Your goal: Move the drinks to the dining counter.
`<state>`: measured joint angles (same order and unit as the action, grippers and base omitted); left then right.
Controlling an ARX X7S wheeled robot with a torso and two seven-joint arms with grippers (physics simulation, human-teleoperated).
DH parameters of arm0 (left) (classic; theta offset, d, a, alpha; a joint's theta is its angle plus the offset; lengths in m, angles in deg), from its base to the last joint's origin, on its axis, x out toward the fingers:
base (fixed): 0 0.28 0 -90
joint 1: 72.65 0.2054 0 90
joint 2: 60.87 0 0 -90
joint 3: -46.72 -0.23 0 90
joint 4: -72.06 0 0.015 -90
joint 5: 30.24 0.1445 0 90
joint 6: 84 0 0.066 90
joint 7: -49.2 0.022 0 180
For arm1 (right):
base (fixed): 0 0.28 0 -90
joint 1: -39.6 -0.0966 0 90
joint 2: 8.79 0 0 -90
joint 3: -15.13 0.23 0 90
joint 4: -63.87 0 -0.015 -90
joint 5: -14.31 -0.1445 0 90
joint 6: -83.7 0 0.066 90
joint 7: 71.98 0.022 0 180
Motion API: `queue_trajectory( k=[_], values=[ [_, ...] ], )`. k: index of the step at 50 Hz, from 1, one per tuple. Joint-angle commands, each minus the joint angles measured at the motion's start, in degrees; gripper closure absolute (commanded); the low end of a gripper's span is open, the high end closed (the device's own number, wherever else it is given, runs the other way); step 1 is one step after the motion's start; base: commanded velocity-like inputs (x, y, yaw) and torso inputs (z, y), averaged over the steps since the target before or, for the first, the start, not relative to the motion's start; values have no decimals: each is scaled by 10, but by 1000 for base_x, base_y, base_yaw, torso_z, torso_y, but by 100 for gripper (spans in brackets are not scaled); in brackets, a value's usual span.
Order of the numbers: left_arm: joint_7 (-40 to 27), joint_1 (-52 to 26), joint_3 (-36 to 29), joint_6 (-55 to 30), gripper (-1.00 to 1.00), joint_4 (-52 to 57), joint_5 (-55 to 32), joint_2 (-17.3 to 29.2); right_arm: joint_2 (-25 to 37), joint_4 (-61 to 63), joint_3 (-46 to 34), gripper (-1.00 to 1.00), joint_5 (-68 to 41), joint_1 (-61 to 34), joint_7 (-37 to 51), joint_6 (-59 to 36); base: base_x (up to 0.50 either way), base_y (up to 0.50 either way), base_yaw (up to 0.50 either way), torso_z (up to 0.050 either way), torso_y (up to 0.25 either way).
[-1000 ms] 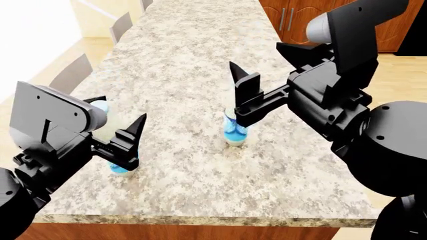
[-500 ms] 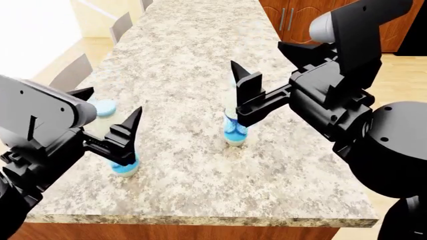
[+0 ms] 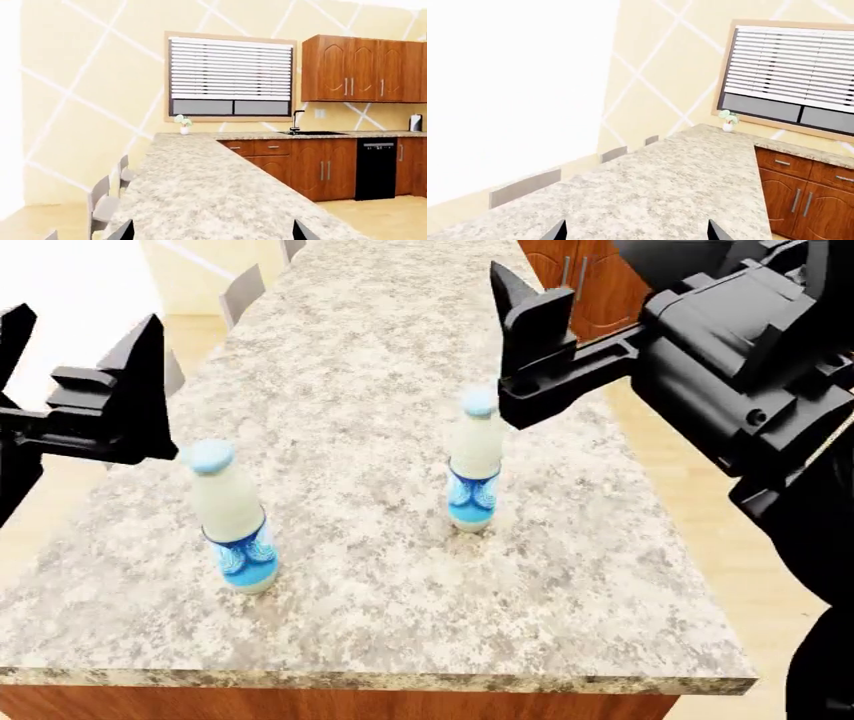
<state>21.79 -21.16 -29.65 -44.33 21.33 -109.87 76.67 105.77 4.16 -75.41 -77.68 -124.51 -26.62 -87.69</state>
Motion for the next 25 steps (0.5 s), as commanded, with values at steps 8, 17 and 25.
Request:
queue_trajectory(
  k=[8,17,25],
  values=[
    [-111,-36,112,49,-100,17,-108,27,58,12,-19,-100,-181,-133,193,55,0,0,0,0,0],
    [-142,-65,122,54,-100,19,-146,59,98,18,-43,-100,-251,-185,259,89,0,0,0,0,0],
    [-181,-104,135,65,-100,18,-200,104,131,21,-69,-100,-310,-257,307,119,0,0,0,0,0]
  ],
)
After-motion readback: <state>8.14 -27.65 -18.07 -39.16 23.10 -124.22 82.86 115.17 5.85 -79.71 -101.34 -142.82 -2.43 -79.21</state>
